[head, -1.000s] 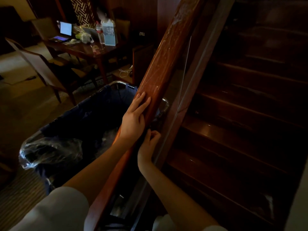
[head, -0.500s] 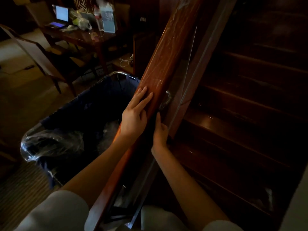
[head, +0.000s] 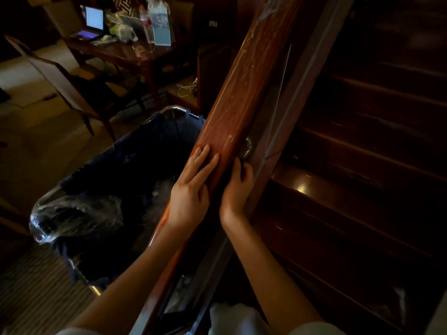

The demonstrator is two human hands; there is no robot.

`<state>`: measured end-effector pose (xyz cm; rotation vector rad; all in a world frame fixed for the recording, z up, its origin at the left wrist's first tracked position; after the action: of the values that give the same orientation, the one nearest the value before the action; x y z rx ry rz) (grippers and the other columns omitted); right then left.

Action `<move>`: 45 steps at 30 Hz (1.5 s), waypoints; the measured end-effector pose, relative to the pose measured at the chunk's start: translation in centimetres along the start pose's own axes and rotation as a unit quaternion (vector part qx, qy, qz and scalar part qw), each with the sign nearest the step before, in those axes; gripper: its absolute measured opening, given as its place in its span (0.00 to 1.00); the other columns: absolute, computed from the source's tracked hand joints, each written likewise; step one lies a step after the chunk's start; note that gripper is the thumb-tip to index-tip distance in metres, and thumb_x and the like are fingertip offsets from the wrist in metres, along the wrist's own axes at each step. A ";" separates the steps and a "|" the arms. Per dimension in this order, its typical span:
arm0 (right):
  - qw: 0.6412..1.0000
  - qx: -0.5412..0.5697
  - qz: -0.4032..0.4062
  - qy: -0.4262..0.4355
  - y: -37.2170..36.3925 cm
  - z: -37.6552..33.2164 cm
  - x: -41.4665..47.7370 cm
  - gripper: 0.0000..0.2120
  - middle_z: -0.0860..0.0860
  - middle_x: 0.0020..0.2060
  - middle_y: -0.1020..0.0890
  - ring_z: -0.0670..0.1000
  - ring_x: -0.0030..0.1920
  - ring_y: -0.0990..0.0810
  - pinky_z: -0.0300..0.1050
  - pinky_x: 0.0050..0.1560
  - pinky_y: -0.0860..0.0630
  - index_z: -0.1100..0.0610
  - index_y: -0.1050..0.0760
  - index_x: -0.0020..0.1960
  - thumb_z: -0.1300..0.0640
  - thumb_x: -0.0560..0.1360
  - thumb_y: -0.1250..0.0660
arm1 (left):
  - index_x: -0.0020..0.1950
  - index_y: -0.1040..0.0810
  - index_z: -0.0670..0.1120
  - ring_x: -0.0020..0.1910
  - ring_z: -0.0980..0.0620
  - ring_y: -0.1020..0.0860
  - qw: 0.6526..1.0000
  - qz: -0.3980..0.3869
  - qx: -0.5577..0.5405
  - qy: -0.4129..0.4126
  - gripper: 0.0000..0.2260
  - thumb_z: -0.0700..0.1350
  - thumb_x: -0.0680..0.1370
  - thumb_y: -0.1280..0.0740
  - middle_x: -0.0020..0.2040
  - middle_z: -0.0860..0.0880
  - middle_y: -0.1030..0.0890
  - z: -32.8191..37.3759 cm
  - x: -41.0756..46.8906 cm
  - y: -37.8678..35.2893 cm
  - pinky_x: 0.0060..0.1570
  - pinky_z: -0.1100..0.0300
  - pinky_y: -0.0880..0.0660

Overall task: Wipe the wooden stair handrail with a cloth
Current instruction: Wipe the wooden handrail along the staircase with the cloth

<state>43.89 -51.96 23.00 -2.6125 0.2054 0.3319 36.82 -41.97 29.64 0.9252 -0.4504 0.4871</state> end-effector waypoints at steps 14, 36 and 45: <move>0.991 -0.083 -0.008 0.100 -6.8 -17.6 14.4 0.12 0.59 0.56 0.19 0.52 0.47 0.19 0.43 0.50 0.21 0.64 0.25 0.60 0.56 0.82 0.39 | 0.70 0.26 0.45 0.76 0.49 0.38 1.000 0.017 0.005 -0.004 0.29 0.25 0.72 0.40 0.74 0.47 0.32 0.6 0.3 0.3 0.75 0.58 0.40; 0.619 -0.463 -0.145 0.618 -4.6 -7.3 -6.2 0.10 0.42 0.51 0.17 0.48 0.55 0.24 0.46 0.53 0.36 0.48 0.18 0.48 0.42 0.77 0.33 | 0.54 0.16 0.40 0.63 0.47 0.22 0.993 0.112 0.016 0.026 0.18 0.32 0.71 0.40 0.62 0.45 0.20 0.0 -2.3 2.2 0.53 0.57 0.21; 0.462 -0.540 -0.273 0.648 -5.8 -5.6 -6.1 0.14 0.50 0.51 0.20 0.51 0.51 0.24 0.48 0.51 0.33 0.49 0.19 0.61 0.48 0.78 0.33 | 0.48 0.15 0.38 0.59 0.48 0.21 0.982 0.177 -0.011 0.070 0.16 0.36 0.71 0.42 0.53 0.43 0.16 -1.2 -4.8 3.6 0.60 0.62 0.25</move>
<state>40.30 -49.13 32.04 -2.9819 -0.5822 -2.6096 31.07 -40.14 28.58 0.7862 -0.4942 0.8651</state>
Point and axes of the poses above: each hand's wrist, its own x-axis towards the middle knuckle, its own y-axis out of the back of the hand, z = x × y, the point moved 8 cm from there along x, towards the middle knuckle
